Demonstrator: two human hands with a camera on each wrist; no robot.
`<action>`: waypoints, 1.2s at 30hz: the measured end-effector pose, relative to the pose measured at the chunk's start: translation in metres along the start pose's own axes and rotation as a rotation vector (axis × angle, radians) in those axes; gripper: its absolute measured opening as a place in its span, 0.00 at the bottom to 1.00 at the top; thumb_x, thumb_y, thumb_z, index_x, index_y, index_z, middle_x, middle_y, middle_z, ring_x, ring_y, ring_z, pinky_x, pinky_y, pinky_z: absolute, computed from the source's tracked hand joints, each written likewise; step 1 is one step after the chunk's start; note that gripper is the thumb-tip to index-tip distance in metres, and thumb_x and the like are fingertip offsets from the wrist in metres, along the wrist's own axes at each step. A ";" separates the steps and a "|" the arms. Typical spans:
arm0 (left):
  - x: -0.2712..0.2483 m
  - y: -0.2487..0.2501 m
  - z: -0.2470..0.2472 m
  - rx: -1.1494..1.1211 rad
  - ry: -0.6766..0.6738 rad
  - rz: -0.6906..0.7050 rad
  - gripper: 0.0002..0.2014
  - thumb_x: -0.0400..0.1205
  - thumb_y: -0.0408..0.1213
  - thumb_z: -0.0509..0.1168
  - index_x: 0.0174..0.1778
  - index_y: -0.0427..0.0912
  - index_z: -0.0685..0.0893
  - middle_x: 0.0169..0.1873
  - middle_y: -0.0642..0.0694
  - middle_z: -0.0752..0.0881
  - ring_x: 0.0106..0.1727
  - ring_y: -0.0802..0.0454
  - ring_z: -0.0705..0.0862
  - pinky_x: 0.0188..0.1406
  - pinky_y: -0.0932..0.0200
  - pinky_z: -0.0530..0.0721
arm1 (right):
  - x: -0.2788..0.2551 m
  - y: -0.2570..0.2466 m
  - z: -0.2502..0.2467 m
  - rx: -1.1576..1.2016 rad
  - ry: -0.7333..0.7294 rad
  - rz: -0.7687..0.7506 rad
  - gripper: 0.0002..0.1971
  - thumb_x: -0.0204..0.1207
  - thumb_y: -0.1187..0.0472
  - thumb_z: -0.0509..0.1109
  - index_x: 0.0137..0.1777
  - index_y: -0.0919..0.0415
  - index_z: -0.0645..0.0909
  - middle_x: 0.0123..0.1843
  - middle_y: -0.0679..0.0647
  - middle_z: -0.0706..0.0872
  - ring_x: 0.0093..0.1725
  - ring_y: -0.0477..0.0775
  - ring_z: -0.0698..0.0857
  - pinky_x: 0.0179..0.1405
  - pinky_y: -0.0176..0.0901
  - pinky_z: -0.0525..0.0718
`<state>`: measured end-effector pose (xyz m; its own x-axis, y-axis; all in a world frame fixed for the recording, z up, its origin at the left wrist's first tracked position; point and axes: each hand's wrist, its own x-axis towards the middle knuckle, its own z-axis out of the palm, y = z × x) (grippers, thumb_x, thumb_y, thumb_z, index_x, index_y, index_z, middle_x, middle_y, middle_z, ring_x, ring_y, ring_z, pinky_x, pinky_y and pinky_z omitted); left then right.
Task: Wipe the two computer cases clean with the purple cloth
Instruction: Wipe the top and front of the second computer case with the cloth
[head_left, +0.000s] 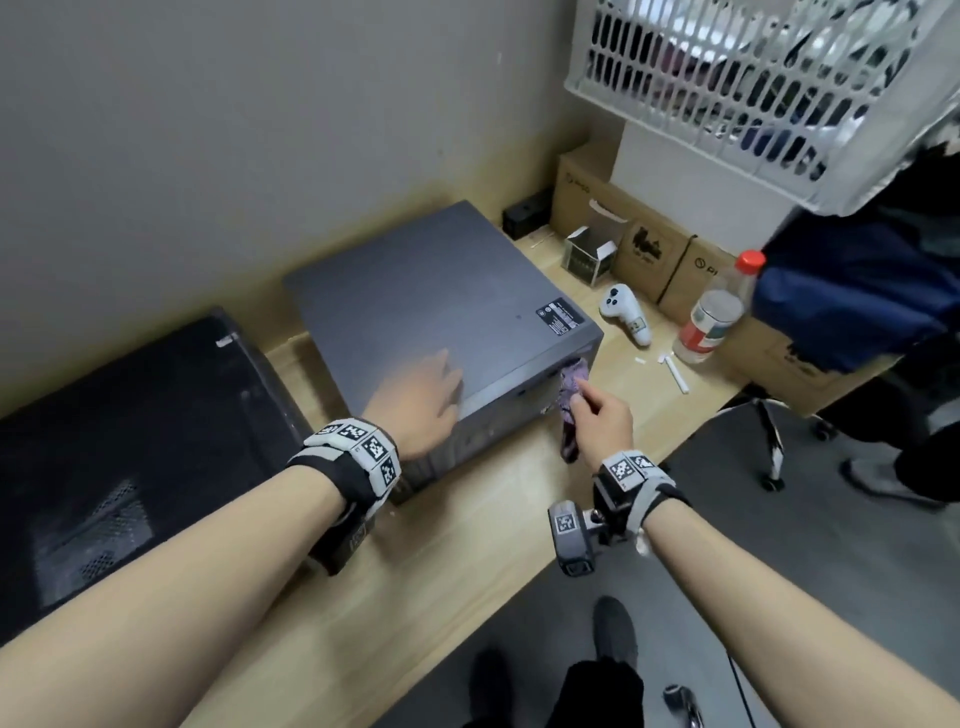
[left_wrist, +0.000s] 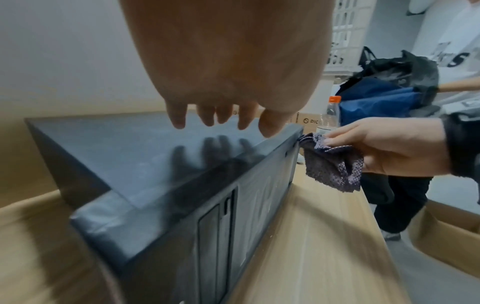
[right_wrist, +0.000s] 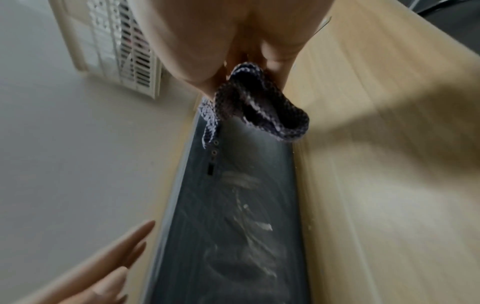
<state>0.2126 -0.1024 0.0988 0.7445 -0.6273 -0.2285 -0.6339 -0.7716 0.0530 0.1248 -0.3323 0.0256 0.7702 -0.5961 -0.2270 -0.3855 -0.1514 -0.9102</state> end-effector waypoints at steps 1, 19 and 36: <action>0.007 0.000 0.002 -0.024 -0.053 0.013 0.26 0.87 0.47 0.49 0.82 0.47 0.61 0.85 0.45 0.51 0.85 0.48 0.53 0.79 0.41 0.62 | 0.003 -0.004 -0.002 0.034 0.019 0.016 0.20 0.84 0.66 0.62 0.74 0.65 0.78 0.62 0.54 0.86 0.56 0.50 0.84 0.46 0.22 0.77; 0.012 -0.009 0.047 -0.122 -0.017 -0.039 0.26 0.89 0.52 0.35 0.85 0.58 0.40 0.84 0.53 0.34 0.84 0.56 0.32 0.83 0.42 0.37 | 0.012 0.010 0.069 0.128 -0.121 0.182 0.25 0.86 0.66 0.55 0.82 0.64 0.63 0.76 0.61 0.75 0.72 0.61 0.76 0.73 0.43 0.69; 0.014 -0.007 0.045 -0.048 -0.002 -0.066 0.26 0.89 0.50 0.35 0.85 0.57 0.39 0.85 0.53 0.36 0.85 0.55 0.35 0.83 0.42 0.42 | -0.003 -0.026 0.057 0.385 -0.195 0.476 0.18 0.84 0.71 0.63 0.69 0.84 0.71 0.67 0.81 0.74 0.69 0.78 0.75 0.65 0.66 0.79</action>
<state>0.2181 -0.1005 0.0514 0.7841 -0.5744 -0.2349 -0.5724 -0.8157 0.0838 0.1612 -0.2814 0.0300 0.6516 -0.3685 -0.6630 -0.5262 0.4099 -0.7450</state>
